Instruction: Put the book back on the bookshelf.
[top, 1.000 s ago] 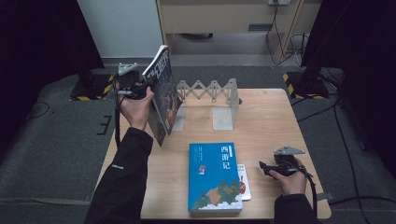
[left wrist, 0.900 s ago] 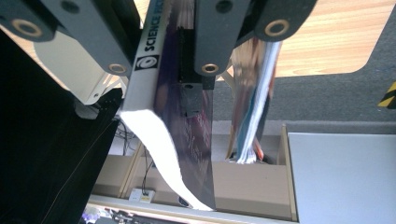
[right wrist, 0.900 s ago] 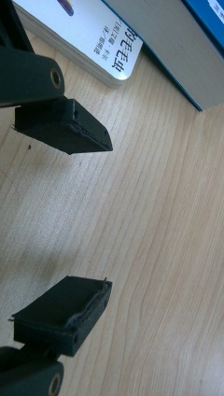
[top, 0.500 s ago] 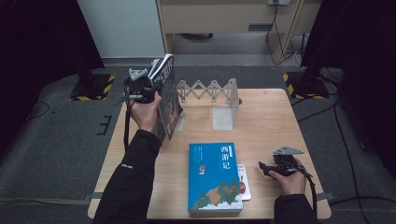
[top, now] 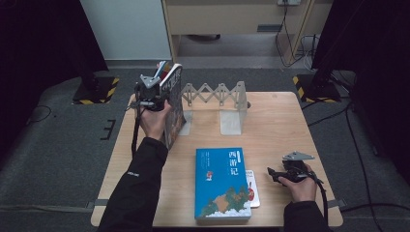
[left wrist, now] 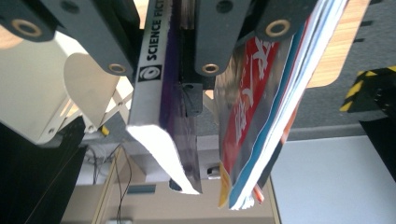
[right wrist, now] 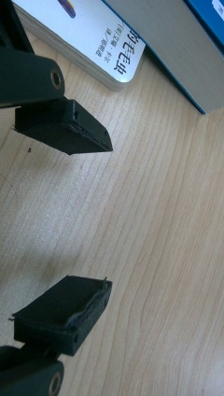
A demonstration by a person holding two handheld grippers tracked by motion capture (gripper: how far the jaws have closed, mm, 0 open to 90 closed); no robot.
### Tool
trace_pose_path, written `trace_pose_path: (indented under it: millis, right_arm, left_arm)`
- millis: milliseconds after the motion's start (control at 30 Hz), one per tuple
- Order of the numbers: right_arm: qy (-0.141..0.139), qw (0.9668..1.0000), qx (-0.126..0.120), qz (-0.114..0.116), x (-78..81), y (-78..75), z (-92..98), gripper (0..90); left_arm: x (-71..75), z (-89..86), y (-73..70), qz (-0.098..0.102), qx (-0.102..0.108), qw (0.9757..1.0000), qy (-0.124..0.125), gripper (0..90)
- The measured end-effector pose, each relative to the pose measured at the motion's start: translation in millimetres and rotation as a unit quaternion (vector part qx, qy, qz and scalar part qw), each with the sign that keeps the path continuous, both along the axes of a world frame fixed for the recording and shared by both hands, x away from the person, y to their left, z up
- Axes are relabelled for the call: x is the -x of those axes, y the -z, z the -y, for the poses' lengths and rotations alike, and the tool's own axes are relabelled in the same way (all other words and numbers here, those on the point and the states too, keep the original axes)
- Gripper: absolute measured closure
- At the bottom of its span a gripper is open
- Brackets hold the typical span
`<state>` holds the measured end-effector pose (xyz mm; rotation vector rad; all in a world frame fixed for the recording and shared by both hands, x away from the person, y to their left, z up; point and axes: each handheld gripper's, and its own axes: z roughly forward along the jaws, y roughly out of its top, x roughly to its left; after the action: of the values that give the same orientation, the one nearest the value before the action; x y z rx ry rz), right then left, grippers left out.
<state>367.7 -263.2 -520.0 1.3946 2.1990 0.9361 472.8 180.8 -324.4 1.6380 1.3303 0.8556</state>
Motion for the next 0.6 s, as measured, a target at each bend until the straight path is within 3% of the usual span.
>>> trace_pose_path:
  millis: [167,333,500,600]
  right_arm:
    - [-0.001,1.0,-0.001,0.0,0.0,-0.1,-0.1,27.7]
    - [-0.001,1.0,-0.001,0.0,0.1,-0.3,-0.2,27.8]
    - [-0.001,1.0,-0.001,0.002,-0.1,-0.3,-0.5,27.8]
    - [-0.003,1.0,0.0,0.0,-0.1,0.0,-0.8,27.6]
  left_arm:
    - [1.5,5.0,1.0,0.001,-0.021,0.9998,0.0,81.4]
    - [5.2,6.3,3.1,-0.015,-0.032,0.9994,0.002,80.9]
    - [14.8,3.1,6.6,-0.014,-0.032,0.9993,0.009,80.6]
    - [20.6,-0.5,6.6,-0.023,-0.019,0.9995,0.014,80.1]
